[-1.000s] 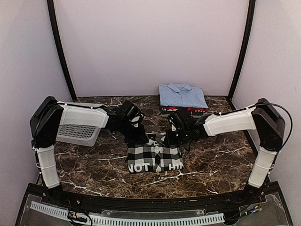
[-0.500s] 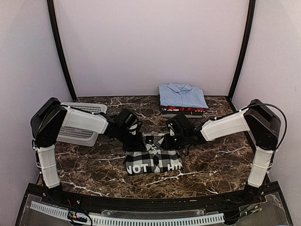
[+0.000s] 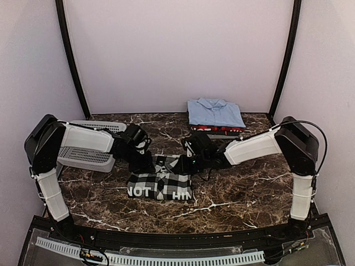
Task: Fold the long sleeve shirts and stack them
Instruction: Move the square-folded shirt to the center of the board, then move the square-folded shirt to the corner of the board.
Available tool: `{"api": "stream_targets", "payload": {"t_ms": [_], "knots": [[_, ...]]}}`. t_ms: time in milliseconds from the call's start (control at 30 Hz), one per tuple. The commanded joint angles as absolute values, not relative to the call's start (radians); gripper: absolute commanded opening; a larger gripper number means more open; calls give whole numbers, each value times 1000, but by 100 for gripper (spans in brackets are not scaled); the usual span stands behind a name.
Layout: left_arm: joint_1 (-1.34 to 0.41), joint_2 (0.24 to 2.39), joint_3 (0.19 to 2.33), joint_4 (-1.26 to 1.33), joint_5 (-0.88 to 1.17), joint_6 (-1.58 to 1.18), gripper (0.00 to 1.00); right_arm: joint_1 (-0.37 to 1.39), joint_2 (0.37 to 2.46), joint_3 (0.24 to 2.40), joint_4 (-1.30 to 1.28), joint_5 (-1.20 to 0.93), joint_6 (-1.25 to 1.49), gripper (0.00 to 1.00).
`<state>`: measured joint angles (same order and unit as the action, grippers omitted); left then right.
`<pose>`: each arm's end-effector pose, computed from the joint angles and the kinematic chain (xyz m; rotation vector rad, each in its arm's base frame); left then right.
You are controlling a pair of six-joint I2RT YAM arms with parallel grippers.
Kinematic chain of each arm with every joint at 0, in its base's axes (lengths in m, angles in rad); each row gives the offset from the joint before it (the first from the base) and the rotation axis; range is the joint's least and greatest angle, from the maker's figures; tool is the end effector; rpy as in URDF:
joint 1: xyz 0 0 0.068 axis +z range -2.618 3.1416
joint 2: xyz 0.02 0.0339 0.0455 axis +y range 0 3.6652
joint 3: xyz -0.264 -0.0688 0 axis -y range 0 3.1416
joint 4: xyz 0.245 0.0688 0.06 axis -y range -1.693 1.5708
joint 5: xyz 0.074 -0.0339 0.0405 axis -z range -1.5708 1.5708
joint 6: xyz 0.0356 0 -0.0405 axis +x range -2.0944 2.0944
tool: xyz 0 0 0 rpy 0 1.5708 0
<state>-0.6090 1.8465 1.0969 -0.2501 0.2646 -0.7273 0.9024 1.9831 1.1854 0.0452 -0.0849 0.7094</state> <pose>0.2987 -0.2197 0.1534 -0.0553 2.7483 -0.7865 0.2578 0.3313 0.1471 -0.2866 2.4833 0.8554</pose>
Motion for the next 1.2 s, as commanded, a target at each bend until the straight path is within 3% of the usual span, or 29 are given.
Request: {"api": "stream_targets", "payload": {"t_ms": [0,200,367,500,867,1167], "knots": [[-604,1800,1121,-377,212,-668,16,887,1904,1211,4,-84,677,27],[-619,1735,1222,-427,205,-608,32,826,1771,1196,-28,-56,657,35],[-633,1678,1272,-418,226,-574,57,718,1666,1105,8,-35,684,44],[-633,1623,1269,-375,250,-567,67,586,1582,985,100,-59,740,44],[-634,1486,1214,-311,287,-562,72,294,1572,767,332,-209,896,41],[-633,1396,1157,-280,284,-566,73,180,1761,807,459,-246,970,36]]}}
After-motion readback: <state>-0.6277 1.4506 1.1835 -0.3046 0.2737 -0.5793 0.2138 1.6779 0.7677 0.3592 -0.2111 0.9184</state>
